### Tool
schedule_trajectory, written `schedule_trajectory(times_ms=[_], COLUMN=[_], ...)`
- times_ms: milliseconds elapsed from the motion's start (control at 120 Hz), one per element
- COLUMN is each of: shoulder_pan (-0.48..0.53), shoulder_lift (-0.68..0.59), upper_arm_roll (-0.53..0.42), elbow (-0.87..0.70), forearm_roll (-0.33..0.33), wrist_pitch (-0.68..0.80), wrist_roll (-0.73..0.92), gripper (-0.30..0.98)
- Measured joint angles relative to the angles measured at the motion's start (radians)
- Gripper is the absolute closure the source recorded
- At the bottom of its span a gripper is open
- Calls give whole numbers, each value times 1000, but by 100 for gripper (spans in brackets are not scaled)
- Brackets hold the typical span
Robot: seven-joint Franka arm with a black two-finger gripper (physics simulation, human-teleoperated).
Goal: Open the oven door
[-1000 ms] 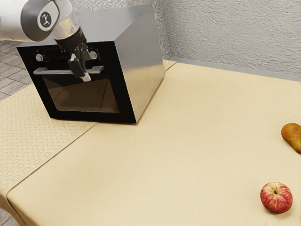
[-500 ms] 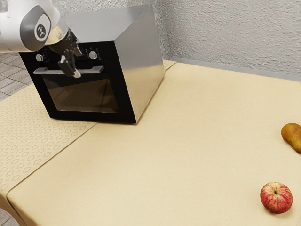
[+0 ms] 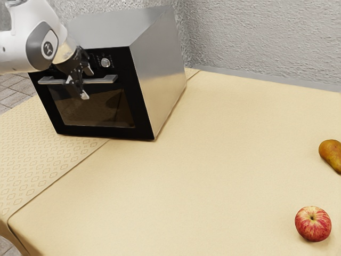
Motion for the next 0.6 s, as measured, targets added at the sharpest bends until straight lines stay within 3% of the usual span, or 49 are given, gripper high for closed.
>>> schedule_trajectory(times_ms=[233,600], shoulder_pan=[8,32], shoulder_lift=[-7,-341], upper_arm_roll=[0,4], elbow=[-71,-537], forearm_roll=[-23,-31], wrist_pitch=[31,186], wrist_roll=[39,74], gripper=[0,0])
